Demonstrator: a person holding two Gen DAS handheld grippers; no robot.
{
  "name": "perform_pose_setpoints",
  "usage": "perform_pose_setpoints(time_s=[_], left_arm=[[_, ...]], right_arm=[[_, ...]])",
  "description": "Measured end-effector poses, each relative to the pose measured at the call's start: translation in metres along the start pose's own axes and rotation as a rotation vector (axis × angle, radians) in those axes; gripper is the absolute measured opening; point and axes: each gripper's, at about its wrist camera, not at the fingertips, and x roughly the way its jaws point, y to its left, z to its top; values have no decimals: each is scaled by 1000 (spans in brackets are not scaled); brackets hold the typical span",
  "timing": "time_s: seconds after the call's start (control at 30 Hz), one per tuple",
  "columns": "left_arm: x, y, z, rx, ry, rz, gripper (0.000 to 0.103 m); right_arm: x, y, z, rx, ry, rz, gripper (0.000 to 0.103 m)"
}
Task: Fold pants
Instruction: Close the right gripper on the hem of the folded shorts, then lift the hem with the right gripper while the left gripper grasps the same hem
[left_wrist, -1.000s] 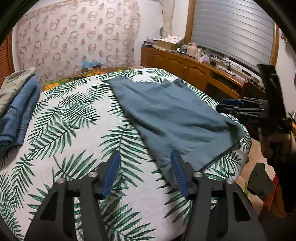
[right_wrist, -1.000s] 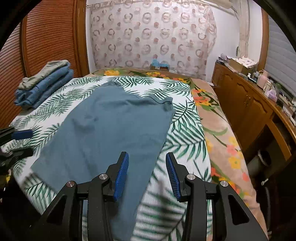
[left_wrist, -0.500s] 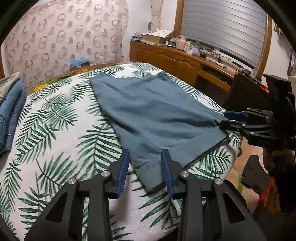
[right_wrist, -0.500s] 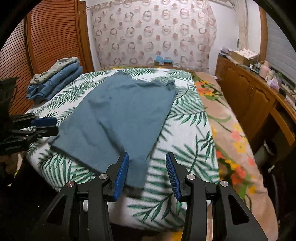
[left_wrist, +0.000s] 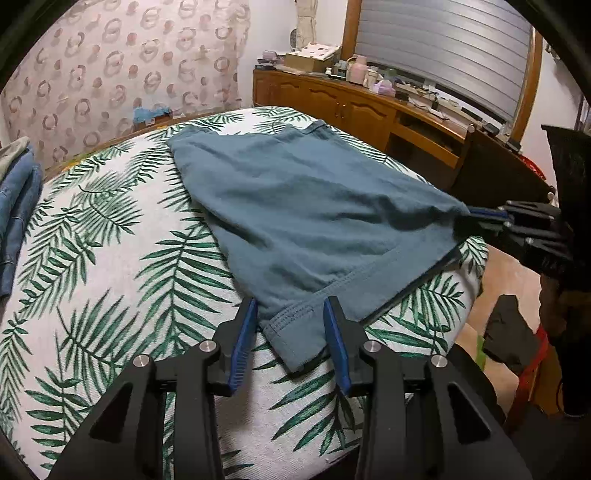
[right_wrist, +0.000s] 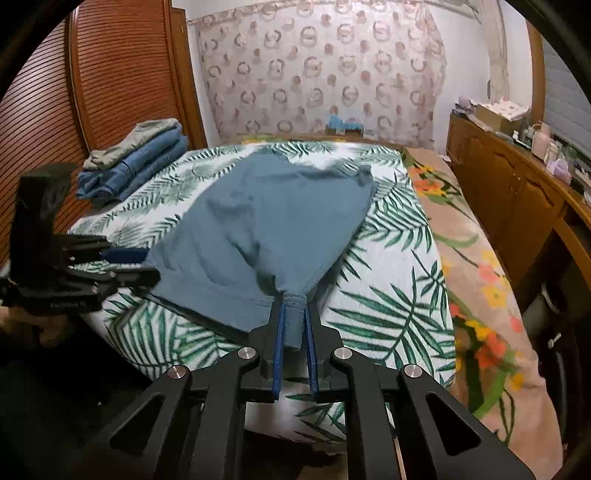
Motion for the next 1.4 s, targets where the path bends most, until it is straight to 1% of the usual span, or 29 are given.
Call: perform_pose_setpoints(time_s=[0.1, 0.17, 0.23, 0.43, 0.53, 0.6, 0.63, 0.7, 0.77, 0.9, 1.0, 1.07, 1.17, 1.23, 1.3, 1.37, 1.4], left_arm=[[-2, 0, 0, 6, -4, -8, 32], [-4, -1, 0, 13, -15, -2, 22], [-7, 1, 0, 16, -21, 2, 18], [-15, 2, 3, 16, -40, -3, 17], [-12, 2, 2, 18, -28, 2, 17], [-8, 3, 1, 13, -17, 3, 17], [-7, 4, 1, 10, -12, 2, 17], [-6, 5, 0, 4, -9, 0, 17], [-5, 6, 0, 1, -8, -4, 17], [-4, 9, -2, -17, -9, 0, 23], [-4, 14, -4, -38, -13, -5, 30], [-4, 17, -5, -51, -14, 2, 37], [-4, 17, -6, -52, -15, 3, 41], [-4, 13, -7, -42, -13, 6, 42], [-3, 8, -7, -28, -12, -8, 42], [-3, 7, -7, -29, -18, -5, 42], [-3, 6, -7, -29, -19, -6, 41]], right_arm=[[-3, 4, 2, -12, -9, -7, 11], [-2, 6, 2, -16, -3, -11, 11], [-1, 7, 1, -18, 6, -19, 11], [1, 9, 0, -8, 18, -21, 11], [0, 12, 0, -8, 19, -29, 17], [3, 13, -2, -7, 26, -45, 25], [6, 12, -2, -2, 33, -52, 31], [12, 11, -4, 10, 49, -59, 36], [18, 9, -7, 19, 69, -70, 38], [22, 6, -9, 63, 78, -43, 40], [23, 5, -9, 62, 72, -38, 40], [23, 6, -9, 61, 71, -31, 40], [24, 7, -10, 56, 70, -22, 40], [24, 10, -10, 49, 70, -21, 40], [25, 13, -11, 38, 68, -18, 37], [25, 13, -11, 41, 67, -2, 30], [26, 13, -11, 43, 66, 7, 28]])
